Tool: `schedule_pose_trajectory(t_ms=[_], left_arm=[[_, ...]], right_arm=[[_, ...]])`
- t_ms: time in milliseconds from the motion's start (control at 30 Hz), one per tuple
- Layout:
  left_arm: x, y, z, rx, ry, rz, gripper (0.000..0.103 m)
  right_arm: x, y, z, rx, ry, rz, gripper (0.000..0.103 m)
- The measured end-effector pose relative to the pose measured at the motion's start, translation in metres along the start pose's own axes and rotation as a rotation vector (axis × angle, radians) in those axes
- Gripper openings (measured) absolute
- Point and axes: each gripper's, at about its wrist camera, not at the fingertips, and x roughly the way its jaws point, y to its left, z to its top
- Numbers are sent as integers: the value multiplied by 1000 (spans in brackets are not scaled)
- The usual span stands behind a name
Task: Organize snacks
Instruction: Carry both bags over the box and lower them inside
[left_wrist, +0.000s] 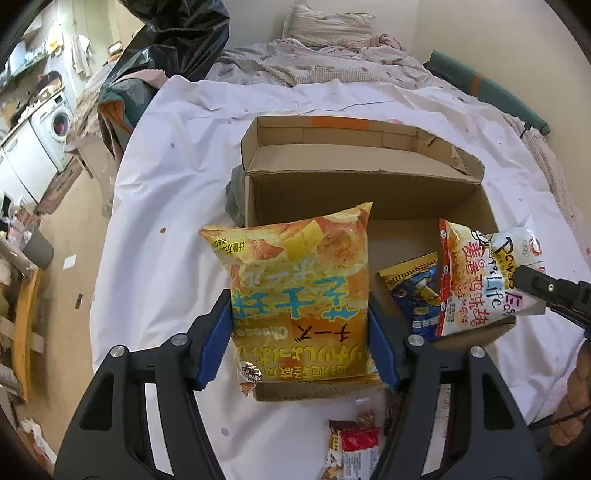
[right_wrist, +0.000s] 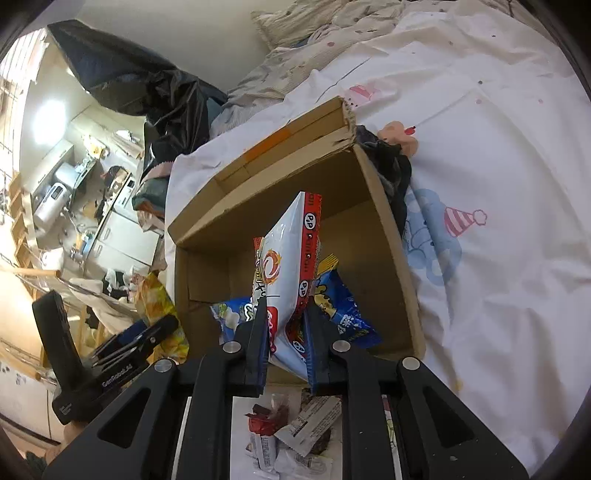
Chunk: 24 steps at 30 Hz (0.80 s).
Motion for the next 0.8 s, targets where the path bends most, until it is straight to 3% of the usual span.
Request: schedule_pose_trajectory(t_ms=[467,800], left_arm=[[8,0,1,9,-19,-22,64],[8,-4,3,19,-31,-38,64]], right_arm=[[37,11,3,4,89,10,17],[49,9,-4,3,133,-38,21]])
